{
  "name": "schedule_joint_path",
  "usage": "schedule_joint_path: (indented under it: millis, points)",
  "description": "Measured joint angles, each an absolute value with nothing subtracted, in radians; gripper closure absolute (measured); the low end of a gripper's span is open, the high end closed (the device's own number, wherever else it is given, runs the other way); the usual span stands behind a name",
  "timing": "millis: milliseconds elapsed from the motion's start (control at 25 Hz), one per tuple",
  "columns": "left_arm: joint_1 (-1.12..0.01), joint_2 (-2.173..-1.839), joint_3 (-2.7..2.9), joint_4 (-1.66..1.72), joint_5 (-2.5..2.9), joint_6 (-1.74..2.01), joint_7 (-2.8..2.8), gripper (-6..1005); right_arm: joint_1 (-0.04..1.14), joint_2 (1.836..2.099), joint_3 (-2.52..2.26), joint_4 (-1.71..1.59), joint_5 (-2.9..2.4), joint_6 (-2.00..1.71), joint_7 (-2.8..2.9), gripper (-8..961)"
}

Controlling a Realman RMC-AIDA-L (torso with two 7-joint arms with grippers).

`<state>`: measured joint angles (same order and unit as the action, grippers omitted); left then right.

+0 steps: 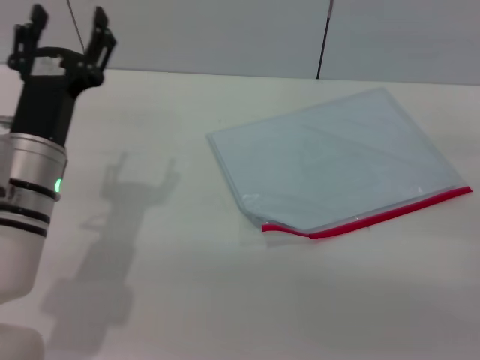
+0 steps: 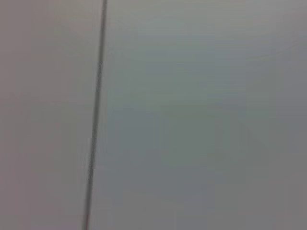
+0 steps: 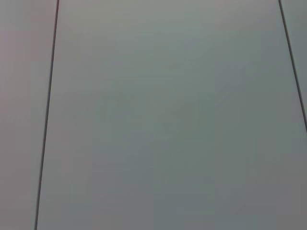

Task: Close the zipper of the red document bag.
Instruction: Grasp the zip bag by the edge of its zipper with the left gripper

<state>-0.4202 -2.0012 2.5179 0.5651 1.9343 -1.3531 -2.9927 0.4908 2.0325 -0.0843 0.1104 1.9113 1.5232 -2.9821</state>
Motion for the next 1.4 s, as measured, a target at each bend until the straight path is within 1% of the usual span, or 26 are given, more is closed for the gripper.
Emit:
schedule_joint_path:
  millis: [80,160,240,360,400,560,680,800,840,880,960,1080,1120,1200,1280,1360,1400]
  points:
    - [-0.427,-1.974,2.545,0.61,1.934,-1.295,-2.993,148,0.489,2.032,-0.084,0.11,1.912,1.523,-2.982,70]
    - [-0.443,-1.923,2.586,0.681,1.934,-1.207,-2.993,149,0.489,2.032,-0.084,0.11,1.912,1.523,-2.982,71]
    - [-0.461,-1.861,2.636,0.761,1.934,-1.133,-2.992,150,0.489,2.032,-0.084,0.11,1.912,1.523,-2.982,73]
    - [-0.487,-1.788,2.696,0.851,1.936,-1.061,-2.99,152,0.489,2.031,-0.084,0.11,1.912,1.523,-2.982,74]
    - [-0.498,-1.757,2.714,0.891,1.943,-1.022,-2.99,152,0.489,2.031,-0.084,0.11,1.912,1.523,-2.982,75]
    - [-0.528,-1.669,2.724,1.026,2.011,-0.824,-2.989,154,0.486,2.031,-0.084,0.11,1.912,1.524,-2.982,78]
    - [-0.553,-1.614,2.697,1.138,2.069,-0.603,-2.983,156,0.483,2.031,-0.084,0.108,1.912,1.524,-2.982,79]
    - [-0.56,-1.587,2.626,1.241,2.136,-0.363,-2.972,157,0.482,2.031,-0.084,0.107,1.912,1.524,-2.982,81]
    - [-0.556,-1.586,2.58,1.285,2.167,-0.243,-2.957,158,0.482,2.031,-0.084,0.106,1.912,1.524,-2.982,82]
    - [-0.552,-1.588,2.547,1.314,2.185,-0.168,-2.941,158,0.482,2.031,-0.084,0.106,1.911,1.524,-2.982,82]
    - [-0.529,-1.613,2.44,1.392,2.239,0.05,-2.876,158,0.482,2.031,-0.084,0.105,1.911,1.524,-2.982,84]
    - [-0.481,-1.679,2.313,1.472,2.329,0.307,-2.759,158,0.482,2.031,-0.084,0.105,1.911,1.524,-2.982,85]
    - [-0.463,-1.708,2.272,1.498,2.363,0.376,-2.719,158,0.482,2.031,-0.084,0.105,1.911,1.524,-2.982,86]
    - [-0.422,-1.794,2.193,1.549,2.445,0.551,-2.617,158,0.483,2.031,-0.084,0.106,1.911,1.523,-2.982,87]
    - [-0.404,-1.869,2.14,1.567,2.498,0.679,-2.538,158,0.483,2.031,-0.084,0.107,1.911,1.523,-2.982,88]
    - [-0.394,-1.932,2.101,1.569,2.553,0.769,-2.482,158,0.483,2.031,-0.084,0.107,1.911,1.523,-2.982,90]
    - [-0.391,-1.957,2.088,1.57,2.579,0.806,-2.462,158,0.483,2.031,-0.084,0.108,1.911,1.523,-2.982,90]
